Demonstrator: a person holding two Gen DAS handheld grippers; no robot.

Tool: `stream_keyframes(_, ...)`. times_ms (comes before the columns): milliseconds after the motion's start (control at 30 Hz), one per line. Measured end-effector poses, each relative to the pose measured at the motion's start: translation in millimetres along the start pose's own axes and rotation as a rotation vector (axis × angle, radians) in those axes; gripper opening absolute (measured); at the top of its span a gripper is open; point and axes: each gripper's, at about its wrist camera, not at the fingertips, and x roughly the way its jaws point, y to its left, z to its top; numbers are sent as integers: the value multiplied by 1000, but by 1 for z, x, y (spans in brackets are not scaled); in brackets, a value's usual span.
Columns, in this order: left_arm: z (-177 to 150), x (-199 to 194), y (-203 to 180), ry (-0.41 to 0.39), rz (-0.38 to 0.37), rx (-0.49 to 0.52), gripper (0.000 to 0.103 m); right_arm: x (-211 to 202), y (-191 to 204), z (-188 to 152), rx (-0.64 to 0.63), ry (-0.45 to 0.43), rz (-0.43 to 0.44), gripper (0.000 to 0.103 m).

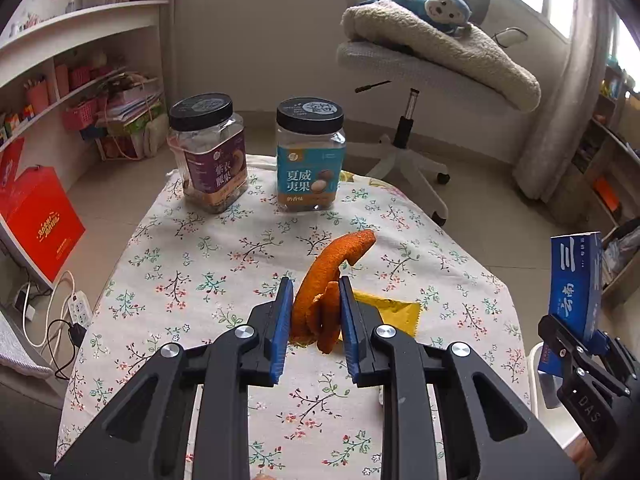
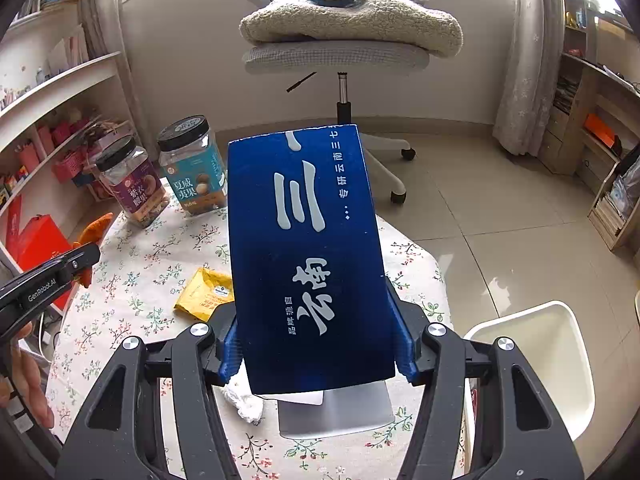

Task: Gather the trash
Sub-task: 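Lift the peel and blue tissue box with both tools and carry toward the bin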

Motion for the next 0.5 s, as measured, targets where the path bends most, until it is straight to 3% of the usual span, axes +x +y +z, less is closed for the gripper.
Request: stream_keyframes(500,-8,-7,-48,-4,-71,76,23,-24,-41,0,55,-39,-65,56)
